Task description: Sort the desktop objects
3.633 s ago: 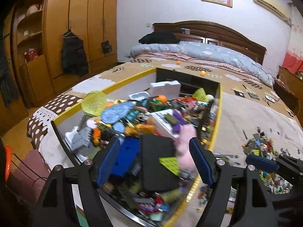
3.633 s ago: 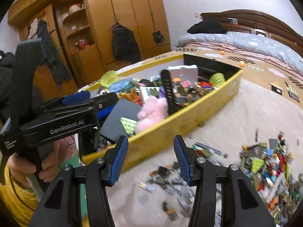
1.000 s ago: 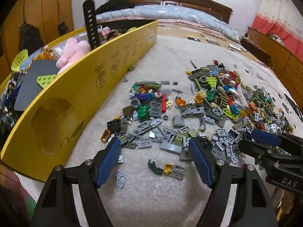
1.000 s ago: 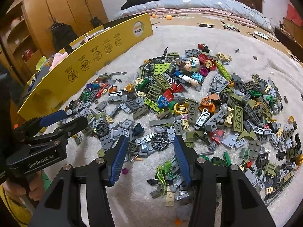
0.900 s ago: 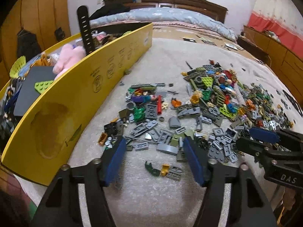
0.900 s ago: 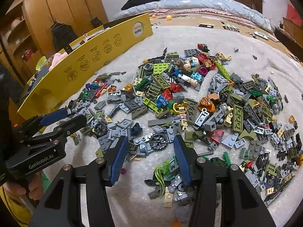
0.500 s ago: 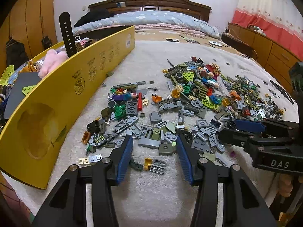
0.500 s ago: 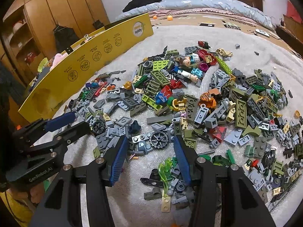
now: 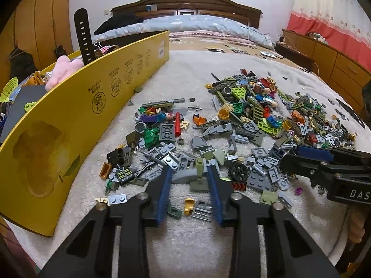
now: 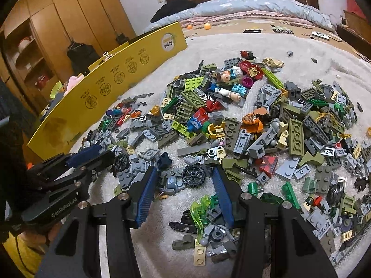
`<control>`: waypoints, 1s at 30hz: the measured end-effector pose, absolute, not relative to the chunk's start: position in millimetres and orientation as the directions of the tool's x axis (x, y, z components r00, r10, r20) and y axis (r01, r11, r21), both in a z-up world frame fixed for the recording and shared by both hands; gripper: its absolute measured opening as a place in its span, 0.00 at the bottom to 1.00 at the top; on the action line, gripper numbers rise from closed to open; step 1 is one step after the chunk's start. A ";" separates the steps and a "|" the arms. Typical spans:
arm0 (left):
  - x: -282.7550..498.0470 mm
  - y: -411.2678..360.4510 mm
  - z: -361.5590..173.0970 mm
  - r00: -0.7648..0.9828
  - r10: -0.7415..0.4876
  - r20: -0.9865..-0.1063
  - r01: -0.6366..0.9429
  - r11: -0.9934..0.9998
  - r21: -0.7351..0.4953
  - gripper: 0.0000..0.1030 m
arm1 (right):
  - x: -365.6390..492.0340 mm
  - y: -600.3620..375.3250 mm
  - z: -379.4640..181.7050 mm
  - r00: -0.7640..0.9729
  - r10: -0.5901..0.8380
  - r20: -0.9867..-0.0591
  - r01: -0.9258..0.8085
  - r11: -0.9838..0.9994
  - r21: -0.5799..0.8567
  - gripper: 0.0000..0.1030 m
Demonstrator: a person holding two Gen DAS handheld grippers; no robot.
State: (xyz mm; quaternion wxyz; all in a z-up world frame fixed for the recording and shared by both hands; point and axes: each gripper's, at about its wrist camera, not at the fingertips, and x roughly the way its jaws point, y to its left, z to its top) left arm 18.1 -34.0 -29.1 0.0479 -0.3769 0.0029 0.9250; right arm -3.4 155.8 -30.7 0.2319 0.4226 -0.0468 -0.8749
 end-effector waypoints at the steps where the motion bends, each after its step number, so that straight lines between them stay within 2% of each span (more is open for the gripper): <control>1: 18.3 -35.2 -28.9 -0.711 0.089 -0.697 -0.090 -0.995 -0.035 0.23 | -3.3 155.6 -30.6 -0.541 -0.439 -0.718 0.365 -0.891 0.270 0.43; 5: 18.7 -40.7 -28.2 -0.707 0.110 -0.698 -0.088 -0.994 -0.068 0.21 | -3.3 157.1 -30.4 -0.549 -0.435 -0.714 0.359 -0.894 0.268 0.41; 8: 19.9 -38.7 -28.7 -0.707 0.101 -0.700 -0.091 -0.994 -0.052 0.21 | -3.0 158.0 -30.3 -0.558 -0.421 -0.715 0.351 -0.900 0.257 0.35; 12: 20.5 -37.6 -28.1 -0.709 0.103 -0.698 -0.093 -0.994 -0.052 0.21 | -1.0 158.9 -29.0 -0.567 -0.419 -0.709 0.351 -0.902 0.252 0.32; 16: 22.4 -41.4 -25.6 -0.713 0.131 -0.689 -0.097 -0.991 -0.089 0.21 | 0.9 159.2 -27.1 -0.573 -0.422 -0.703 0.355 -0.901 0.250 0.23; 30: 28.6 -39.9 -28.2 -0.702 0.130 -0.700 -0.103 -0.991 -0.080 0.21 | 0.2 159.0 -28.8 -0.560 -0.435 -0.705 0.367 -0.893 0.260 0.22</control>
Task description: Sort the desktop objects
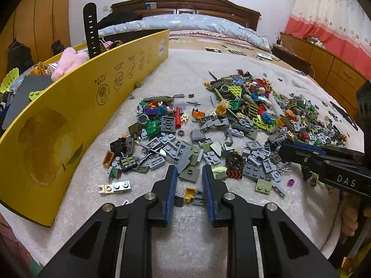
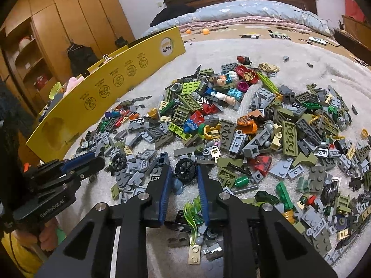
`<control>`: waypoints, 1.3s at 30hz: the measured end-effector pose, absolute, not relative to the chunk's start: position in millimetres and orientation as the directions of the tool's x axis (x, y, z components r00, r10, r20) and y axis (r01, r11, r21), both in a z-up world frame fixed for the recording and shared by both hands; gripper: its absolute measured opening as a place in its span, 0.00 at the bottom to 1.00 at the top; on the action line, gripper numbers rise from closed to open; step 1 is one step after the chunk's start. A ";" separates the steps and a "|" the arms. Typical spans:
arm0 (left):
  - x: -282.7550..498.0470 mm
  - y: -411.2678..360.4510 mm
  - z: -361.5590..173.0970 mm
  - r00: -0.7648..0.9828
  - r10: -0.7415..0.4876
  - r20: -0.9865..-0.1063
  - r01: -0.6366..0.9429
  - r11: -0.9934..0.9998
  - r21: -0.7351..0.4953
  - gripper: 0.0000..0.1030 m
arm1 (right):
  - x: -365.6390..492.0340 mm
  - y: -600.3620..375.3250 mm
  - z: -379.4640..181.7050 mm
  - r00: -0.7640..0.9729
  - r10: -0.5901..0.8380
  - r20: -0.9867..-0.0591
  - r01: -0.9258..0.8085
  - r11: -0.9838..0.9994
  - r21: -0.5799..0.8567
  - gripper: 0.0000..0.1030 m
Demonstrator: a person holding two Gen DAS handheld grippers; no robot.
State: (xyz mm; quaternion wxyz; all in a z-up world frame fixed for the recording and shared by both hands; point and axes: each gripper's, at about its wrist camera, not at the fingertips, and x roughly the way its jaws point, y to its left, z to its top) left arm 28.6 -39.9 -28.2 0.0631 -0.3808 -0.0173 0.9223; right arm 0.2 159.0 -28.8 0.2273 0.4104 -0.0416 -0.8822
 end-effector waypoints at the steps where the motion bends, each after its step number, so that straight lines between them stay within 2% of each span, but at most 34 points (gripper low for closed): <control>1: 28.1 -39.5 -28.4 -0.703 0.127 -0.700 -0.104 -0.992 -0.076 0.21 | 0.6 158.9 -28.7 -0.561 -0.434 -0.705 0.368 -0.893 0.258 0.22; 9: 29.0 -36.2 -29.1 -0.705 0.104 -0.701 -0.098 -0.994 -0.048 0.21 | 2.0 156.8 -28.6 -0.567 -0.421 -0.708 0.367 -0.899 0.241 0.22; 11: 30.8 -35.5 -27.5 -0.709 0.102 -0.698 -0.101 -0.994 -0.042 0.14 | 2.9 155.6 -28.1 -0.572 -0.415 -0.708 0.368 -0.901 0.230 0.22; 13: 32.4 -35.7 -25.4 -0.712 0.108 -0.693 -0.103 -0.993 -0.049 0.14 | 4.4 155.2 -26.3 -0.577 -0.414 -0.704 0.371 -0.901 0.225 0.19; 28: 49.1 -39.8 5.6 -0.763 0.131 -0.633 -0.117 -0.991 -0.063 0.14 | 13.4 146.4 -1.7 -0.599 -0.452 -0.661 0.420 -0.880 0.221 0.19; 39: 47.5 -77.5 39.5 -0.812 0.037 -0.583 -0.018 -0.999 -0.038 0.14 | 2.1 106.9 22.8 -0.544 -0.539 -0.643 0.533 -0.814 0.231 0.19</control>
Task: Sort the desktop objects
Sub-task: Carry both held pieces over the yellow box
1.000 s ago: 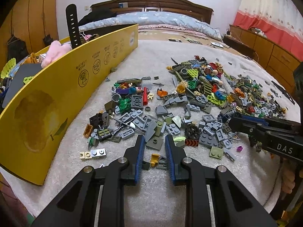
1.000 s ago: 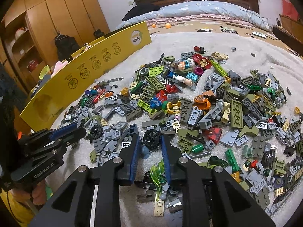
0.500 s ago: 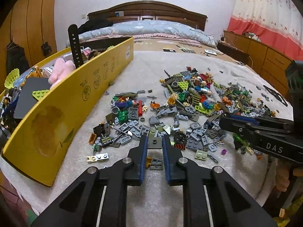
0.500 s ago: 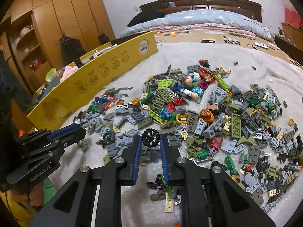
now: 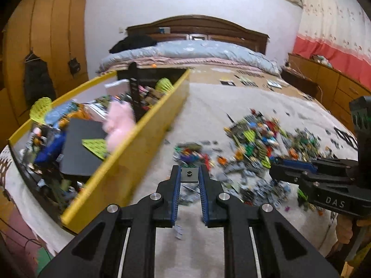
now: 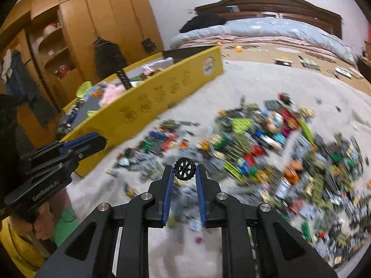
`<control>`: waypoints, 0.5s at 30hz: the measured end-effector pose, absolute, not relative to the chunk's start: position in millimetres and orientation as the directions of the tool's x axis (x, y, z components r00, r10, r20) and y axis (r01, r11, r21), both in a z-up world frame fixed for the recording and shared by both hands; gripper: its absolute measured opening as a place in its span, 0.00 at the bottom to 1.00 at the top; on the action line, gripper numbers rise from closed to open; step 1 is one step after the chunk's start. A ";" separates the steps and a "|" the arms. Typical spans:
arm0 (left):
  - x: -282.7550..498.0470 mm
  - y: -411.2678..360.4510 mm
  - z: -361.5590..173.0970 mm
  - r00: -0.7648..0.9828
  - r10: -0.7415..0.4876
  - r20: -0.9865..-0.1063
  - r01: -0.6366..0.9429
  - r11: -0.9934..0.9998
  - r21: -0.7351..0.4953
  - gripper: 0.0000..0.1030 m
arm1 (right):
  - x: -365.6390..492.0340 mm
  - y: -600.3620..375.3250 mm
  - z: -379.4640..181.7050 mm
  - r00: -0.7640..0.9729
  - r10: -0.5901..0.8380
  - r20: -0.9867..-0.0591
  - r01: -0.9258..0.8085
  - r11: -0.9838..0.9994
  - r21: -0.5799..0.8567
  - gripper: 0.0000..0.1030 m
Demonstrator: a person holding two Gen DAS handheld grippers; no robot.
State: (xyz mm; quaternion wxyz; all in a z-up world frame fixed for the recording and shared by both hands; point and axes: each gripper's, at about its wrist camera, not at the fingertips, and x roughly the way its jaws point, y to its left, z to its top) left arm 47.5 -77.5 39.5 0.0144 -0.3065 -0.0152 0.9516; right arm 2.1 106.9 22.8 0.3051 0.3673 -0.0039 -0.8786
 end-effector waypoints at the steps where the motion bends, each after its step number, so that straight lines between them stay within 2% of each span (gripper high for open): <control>1: 47.6 -83.0 42.8 -0.816 0.021 -0.577 0.000 -0.999 -0.035 0.14 | 1.7 102.2 25.4 -0.540 -0.546 -0.641 0.544 -0.807 0.229 0.19; 15: 58.7 -160.9 67.0 -0.828 -0.154 -0.539 0.192 -0.981 -0.015 0.14 | 9.2 21.9 54.1 -0.455 -0.661 -0.597 0.691 -0.685 0.233 0.19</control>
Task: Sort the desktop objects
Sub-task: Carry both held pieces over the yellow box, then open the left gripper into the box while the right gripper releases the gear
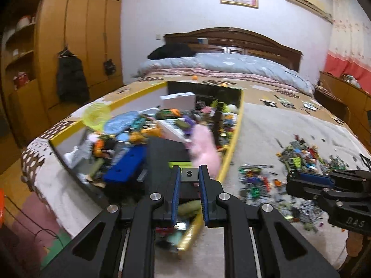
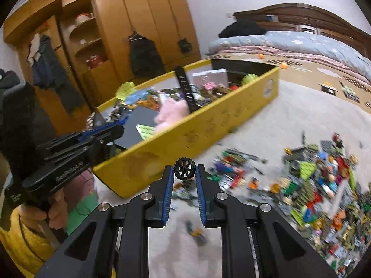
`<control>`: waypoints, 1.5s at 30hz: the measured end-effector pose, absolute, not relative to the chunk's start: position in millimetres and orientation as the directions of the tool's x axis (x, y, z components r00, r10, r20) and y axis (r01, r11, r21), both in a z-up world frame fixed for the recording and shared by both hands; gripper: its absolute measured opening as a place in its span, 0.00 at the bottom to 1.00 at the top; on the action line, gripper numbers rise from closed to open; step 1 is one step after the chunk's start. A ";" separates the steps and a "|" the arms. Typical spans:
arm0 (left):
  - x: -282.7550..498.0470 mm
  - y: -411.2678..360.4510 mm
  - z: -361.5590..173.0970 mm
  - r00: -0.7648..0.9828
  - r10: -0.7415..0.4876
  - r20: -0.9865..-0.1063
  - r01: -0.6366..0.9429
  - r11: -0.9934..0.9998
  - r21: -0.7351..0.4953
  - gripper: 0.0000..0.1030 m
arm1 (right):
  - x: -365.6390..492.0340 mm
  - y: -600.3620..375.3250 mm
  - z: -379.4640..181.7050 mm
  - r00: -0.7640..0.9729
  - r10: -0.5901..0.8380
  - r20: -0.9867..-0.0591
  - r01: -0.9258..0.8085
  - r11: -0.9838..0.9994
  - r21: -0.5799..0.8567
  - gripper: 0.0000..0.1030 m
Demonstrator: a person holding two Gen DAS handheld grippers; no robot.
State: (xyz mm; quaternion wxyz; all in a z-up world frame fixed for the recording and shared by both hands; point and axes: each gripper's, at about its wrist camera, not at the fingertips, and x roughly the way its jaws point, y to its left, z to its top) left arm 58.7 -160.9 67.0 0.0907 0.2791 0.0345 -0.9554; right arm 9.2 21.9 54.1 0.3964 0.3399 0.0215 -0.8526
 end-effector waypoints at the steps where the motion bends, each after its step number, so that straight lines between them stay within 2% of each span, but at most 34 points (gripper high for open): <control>1: 59.9 -165.4 66.9 -0.826 -0.162 -0.540 0.203 -0.979 -0.016 0.14 | 9.1 16.6 55.4 -0.450 -0.668 -0.593 0.697 -0.677 0.234 0.19; 9: 64.3 -194.4 51.8 -0.797 -0.219 -0.563 0.283 -0.959 -0.028 0.14 | 6.4 -19.9 60.4 -0.416 -0.690 -0.593 0.741 -0.635 0.219 0.19; 21: 67.9 -207.5 46.1 -0.788 -0.219 -0.575 0.316 -0.946 -0.073 0.17 | -3.6 -50.8 56.9 -0.384 -0.695 -0.608 0.767 -0.607 0.210 0.19; 24: 69.6 -206.9 47.2 -0.792 -0.213 -0.572 0.314 -0.946 -0.083 0.25 | -5.1 -57.7 56.1 -0.379 -0.695 -0.611 0.771 -0.602 0.206 0.19; 28: 71.4 -204.9 50.4 -0.798 -0.222 -0.561 0.321 -0.943 -0.082 0.49 | -8.9 -65.5 54.6 -0.375 -0.694 -0.615 0.777 -0.597 0.200 0.19; 30: 71.4 -204.9 51.5 -0.797 -0.236 -0.556 0.330 -0.941 -0.074 0.55 | -11.2 -69.0 54.8 -0.377 -0.692 -0.616 0.779 -0.597 0.193 0.19; 37: 70.3 -206.7 52.0 -0.795 -0.241 -0.558 0.341 -0.937 -0.081 0.59 | -21.7 -83.4 52.8 -0.357 -0.687 -0.634 0.789 -0.584 0.189 0.20; 39: 69.4 -205.3 51.6 -0.793 -0.242 -0.559 0.341 -0.937 -0.078 0.62 | -22.7 -87.3 50.0 -0.351 -0.679 -0.645 0.789 -0.585 0.187 0.27; 45: 71.5 -206.0 53.6 -0.791 -0.254 -0.557 0.359 -0.929 -0.087 0.70 | -21.5 -81.7 53.9 -0.358 -0.682 -0.637 0.778 -0.595 0.200 0.33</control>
